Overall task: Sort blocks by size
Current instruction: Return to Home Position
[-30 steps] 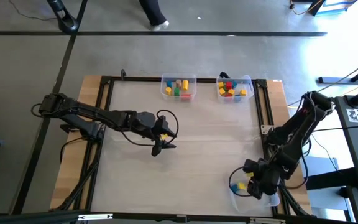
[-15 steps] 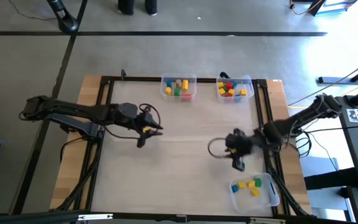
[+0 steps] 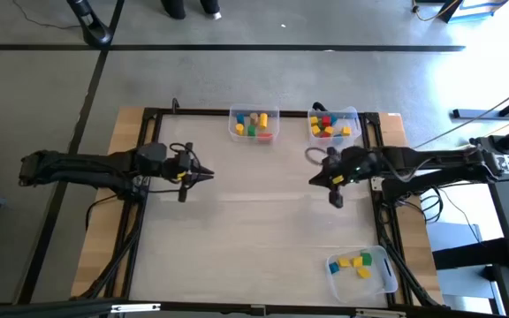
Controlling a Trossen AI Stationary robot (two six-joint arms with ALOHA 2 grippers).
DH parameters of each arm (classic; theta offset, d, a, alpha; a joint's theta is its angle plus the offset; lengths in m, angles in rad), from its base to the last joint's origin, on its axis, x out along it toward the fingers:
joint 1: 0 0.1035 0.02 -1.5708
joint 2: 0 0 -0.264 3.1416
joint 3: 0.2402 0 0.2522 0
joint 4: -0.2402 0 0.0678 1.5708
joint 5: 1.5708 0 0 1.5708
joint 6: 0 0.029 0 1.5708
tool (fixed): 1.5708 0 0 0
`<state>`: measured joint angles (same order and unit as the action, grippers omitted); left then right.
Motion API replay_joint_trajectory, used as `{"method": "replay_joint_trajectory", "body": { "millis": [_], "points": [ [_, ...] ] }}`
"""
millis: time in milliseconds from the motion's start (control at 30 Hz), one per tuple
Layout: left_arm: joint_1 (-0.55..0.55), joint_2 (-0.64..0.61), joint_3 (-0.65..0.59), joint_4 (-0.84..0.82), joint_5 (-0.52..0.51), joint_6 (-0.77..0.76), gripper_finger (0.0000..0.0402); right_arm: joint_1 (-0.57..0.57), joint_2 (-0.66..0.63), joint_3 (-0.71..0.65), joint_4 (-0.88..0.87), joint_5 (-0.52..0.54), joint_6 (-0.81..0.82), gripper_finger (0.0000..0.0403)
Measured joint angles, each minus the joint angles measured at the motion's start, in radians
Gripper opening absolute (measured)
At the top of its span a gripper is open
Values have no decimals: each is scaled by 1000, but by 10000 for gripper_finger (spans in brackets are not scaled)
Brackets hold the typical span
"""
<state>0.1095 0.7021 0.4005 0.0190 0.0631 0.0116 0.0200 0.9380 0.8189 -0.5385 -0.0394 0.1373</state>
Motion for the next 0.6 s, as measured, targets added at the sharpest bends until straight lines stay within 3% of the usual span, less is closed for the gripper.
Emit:
{"method": "replay_joint_trajectory", "body": {
  "millis": [200, 333, 600],
  "points": [
    [3, -125, -84, 53, 0, 0, 25, -78, -260, -215, 167, -24, -12, 4],
    [3, -208, -132, 48, 0, -3, 24, -87, -463, -365, 307, 22, 14, 4],
    [1, -272, -147, 15, 0, -35, 32, -86, -729, -486, 270, 45, 76, 21]
  ]
}}
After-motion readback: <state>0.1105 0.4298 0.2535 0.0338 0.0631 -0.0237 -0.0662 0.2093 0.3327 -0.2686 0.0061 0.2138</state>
